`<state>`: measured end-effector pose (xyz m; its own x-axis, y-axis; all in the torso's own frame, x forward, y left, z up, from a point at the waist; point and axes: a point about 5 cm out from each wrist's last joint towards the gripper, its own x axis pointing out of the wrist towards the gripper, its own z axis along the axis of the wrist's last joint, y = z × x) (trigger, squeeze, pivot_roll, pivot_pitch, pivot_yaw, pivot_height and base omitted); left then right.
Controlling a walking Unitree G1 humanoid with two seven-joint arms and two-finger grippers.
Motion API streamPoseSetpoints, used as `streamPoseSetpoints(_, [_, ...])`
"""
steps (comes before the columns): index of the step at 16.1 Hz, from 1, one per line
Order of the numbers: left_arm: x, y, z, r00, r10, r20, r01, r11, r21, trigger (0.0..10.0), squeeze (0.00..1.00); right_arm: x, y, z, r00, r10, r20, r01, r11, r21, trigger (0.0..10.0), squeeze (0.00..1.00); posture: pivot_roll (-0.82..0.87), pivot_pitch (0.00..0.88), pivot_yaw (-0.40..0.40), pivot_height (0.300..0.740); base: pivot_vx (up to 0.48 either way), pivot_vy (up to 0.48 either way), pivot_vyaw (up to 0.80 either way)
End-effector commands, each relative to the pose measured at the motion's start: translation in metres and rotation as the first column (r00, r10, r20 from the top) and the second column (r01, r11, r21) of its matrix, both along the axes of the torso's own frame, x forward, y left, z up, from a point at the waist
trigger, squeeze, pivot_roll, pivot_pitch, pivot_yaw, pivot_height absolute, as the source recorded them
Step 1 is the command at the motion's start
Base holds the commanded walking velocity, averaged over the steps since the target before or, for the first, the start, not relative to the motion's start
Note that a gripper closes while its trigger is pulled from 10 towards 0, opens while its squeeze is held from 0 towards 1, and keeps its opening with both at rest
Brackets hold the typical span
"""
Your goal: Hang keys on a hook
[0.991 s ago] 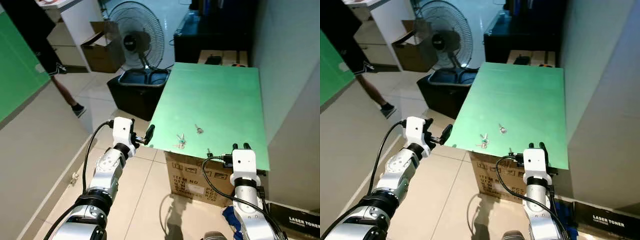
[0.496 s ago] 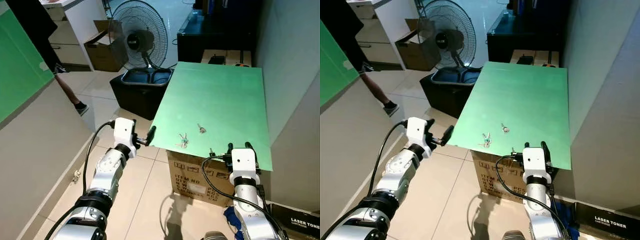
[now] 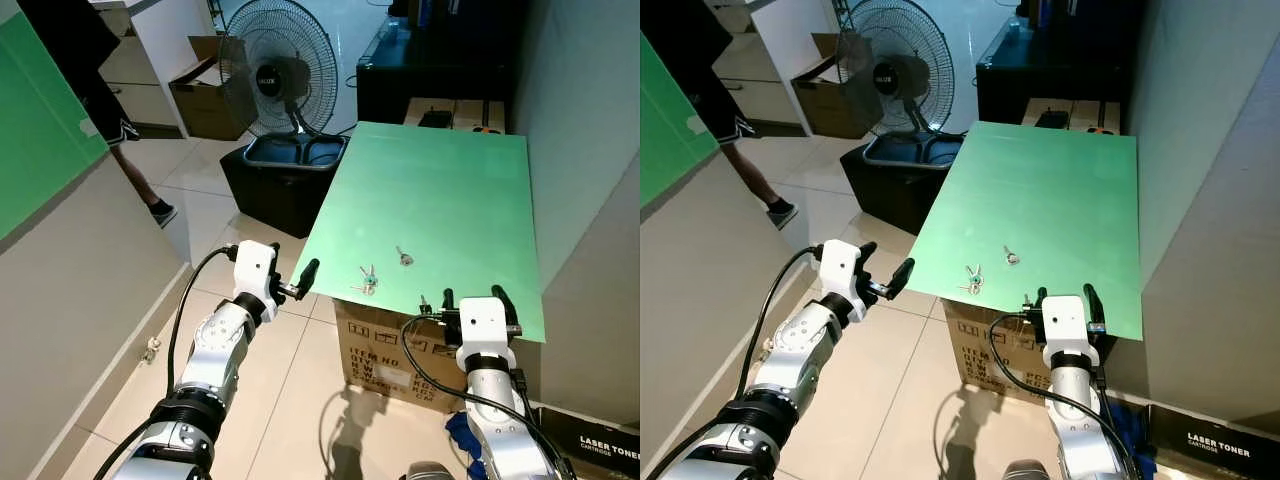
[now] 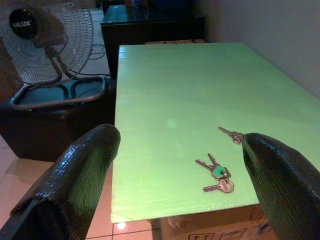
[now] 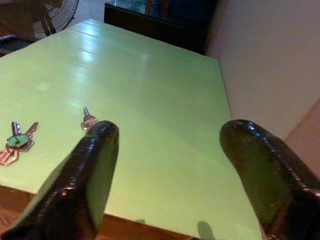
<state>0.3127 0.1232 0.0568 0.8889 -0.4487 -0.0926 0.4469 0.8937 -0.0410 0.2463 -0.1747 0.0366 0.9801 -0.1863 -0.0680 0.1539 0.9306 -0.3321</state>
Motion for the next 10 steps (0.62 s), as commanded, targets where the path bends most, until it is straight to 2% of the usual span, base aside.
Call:
streamPoseSetpoints(1, [-0.0011,0.0006,0.0003,1.0,-0.014,0.001,0.014,1.0,0.015,10.0,0.0,0.0023,0.007,0.0006,1.0,0.026,-0.001,-0.026,1.0,0.012,10.0,1.0,-0.26,0.0,0.159,0.74,0.0,0.0,0.0])
streamPoseSetpoints(2, [-0.001,0.0004,0.0005,1.0,-0.014,0.001,0.014,1.0,0.015,10.0,0.0,0.0025,0.0073,0.0005,1.0,0.027,-0.002,-0.027,1.0,0.012,10.0,1.0,-0.26,0.0,0.159,0.74,0.0,0.0,0.0])
streamPoseSetpoints(3, [-0.0002,0.0002,0.0013,1.0,-0.015,0.003,0.015,1.0,0.019,10.0,0.0,0.004,0.0094,-0.0004,0.999,0.04,-0.016,-0.04,0.999,0.003,10.0,0.0,-0.27,0.0,0.162,0.74,0.0,0.0,0.0])
streamPoseSetpoints(6, [0.0009,-0.0016,0.0037,1.0,-0.025,0.011,0.025,1.0,0.018,10.0,0.0,0.004,0.0116,-0.0017,0.999,0.037,-0.022,-0.037,0.999,-0.007,10.0,0.0,-0.27,0.0,0.169,0.74,0.0,0.0,0.0])
streamPoseSetpoints(10, [0.0001,-0.0044,0.0019,0.998,-0.056,0.004,0.055,0.996,0.065,10.0,0.0,0.0029,0.0132,-0.0049,0.999,0.029,-0.035,-0.029,1.0,-0.004,10.0,0.0,-0.27,0.0,0.178,0.74,0.0,0.0,0.0])
